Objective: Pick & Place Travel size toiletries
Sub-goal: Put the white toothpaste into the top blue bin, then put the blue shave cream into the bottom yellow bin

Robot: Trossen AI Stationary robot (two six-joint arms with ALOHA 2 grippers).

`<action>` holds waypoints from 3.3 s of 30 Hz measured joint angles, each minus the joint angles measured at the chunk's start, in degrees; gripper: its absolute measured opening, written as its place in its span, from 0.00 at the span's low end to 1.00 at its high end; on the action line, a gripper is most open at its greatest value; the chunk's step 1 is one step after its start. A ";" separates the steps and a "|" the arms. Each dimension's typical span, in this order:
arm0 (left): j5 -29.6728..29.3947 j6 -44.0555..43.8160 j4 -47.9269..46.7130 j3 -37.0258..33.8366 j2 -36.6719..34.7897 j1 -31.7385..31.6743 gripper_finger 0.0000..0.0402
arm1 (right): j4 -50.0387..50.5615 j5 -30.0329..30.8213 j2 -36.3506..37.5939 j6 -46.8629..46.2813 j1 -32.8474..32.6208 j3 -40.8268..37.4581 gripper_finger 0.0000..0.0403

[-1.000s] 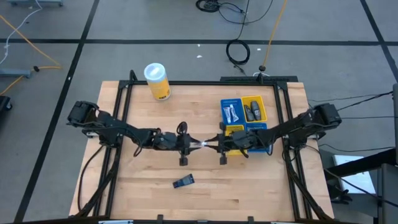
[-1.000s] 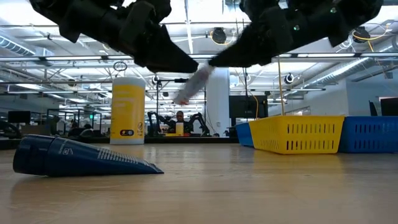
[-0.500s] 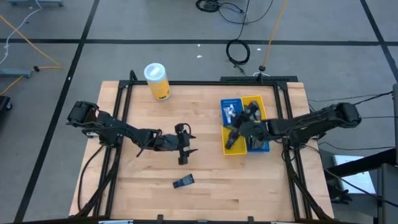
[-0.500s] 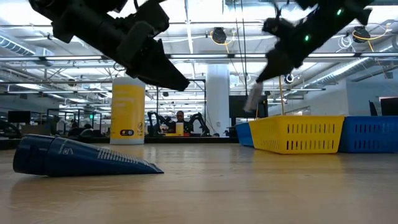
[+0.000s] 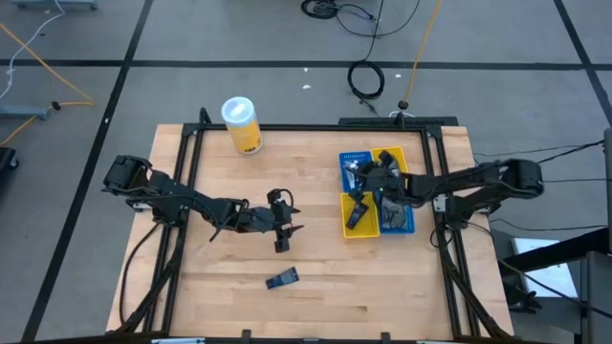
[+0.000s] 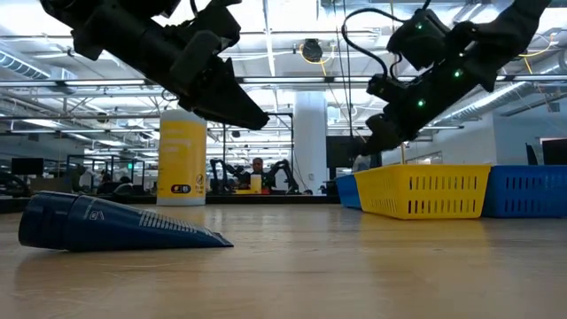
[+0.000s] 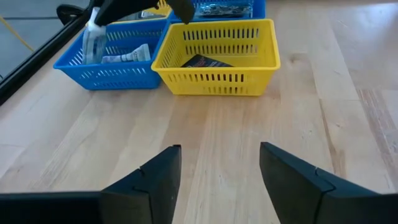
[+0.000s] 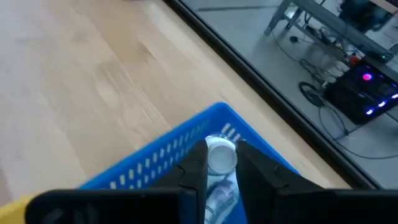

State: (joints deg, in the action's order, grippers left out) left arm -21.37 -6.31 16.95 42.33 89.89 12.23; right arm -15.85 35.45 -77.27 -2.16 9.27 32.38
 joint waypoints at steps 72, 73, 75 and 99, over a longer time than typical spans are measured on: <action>0.24 -25.68 -11.00 2.89 10.96 26.22 0.69 | -22.06 -17.60 -2.15 20.86 -29.63 -0.13 0.39; 0.31 -25.40 -11.10 2.89 11.40 26.03 0.70 | -21.99 -17.59 -2.15 20.86 -29.63 -0.13 0.39; 0.32 -24.28 -11.39 2.89 12.16 25.99 0.70 | -21.59 -17.60 -2.15 20.86 -29.63 -0.13 0.39; -15.89 -2.62 8.74 2.93 12.39 11.58 0.32 | -18.43 -17.43 -2.15 6.29 -25.50 -0.13 0.48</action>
State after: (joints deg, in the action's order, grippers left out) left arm -37.26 -8.93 25.69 45.25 102.28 23.81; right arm -34.28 18.02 -79.42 4.13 -16.23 32.25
